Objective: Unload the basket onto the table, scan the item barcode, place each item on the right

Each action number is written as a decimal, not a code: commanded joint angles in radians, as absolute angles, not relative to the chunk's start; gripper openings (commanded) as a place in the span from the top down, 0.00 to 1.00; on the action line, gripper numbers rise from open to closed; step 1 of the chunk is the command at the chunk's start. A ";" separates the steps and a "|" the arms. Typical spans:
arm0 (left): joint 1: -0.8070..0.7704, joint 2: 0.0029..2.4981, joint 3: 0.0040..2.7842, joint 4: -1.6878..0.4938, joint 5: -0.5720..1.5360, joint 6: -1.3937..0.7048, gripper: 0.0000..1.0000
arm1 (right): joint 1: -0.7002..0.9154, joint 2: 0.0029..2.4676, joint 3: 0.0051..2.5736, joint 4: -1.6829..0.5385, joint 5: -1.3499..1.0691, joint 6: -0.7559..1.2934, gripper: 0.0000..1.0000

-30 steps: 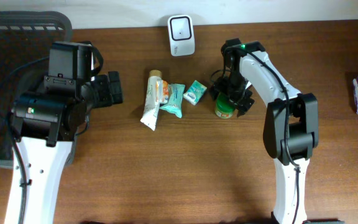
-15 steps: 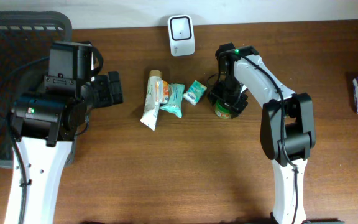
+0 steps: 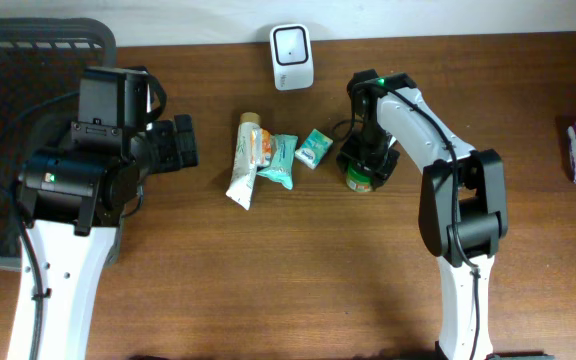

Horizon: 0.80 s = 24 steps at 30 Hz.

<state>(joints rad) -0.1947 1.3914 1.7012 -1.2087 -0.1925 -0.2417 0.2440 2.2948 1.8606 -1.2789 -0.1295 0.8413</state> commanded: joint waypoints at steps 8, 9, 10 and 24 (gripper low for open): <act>-0.191 1.391 1.700 -1.210 -0.207 -0.226 0.01 | 0.244 2.295 2.152 -1.401 -0.253 0.683 0.39; -0.191 1.391 1.700 -1.210 -0.206 -0.226 0.01 | 0.241 2.295 2.185 -1.399 -0.294 0.659 0.38; -0.191 1.391 1.700 -1.210 -0.207 -0.226 0.01 | 0.234 2.295 2.218 -1.399 -0.343 0.641 0.37; -0.191 1.391 1.700 -1.210 -0.206 -0.226 0.01 | 0.030 2.296 2.299 -1.372 -1.348 0.628 0.37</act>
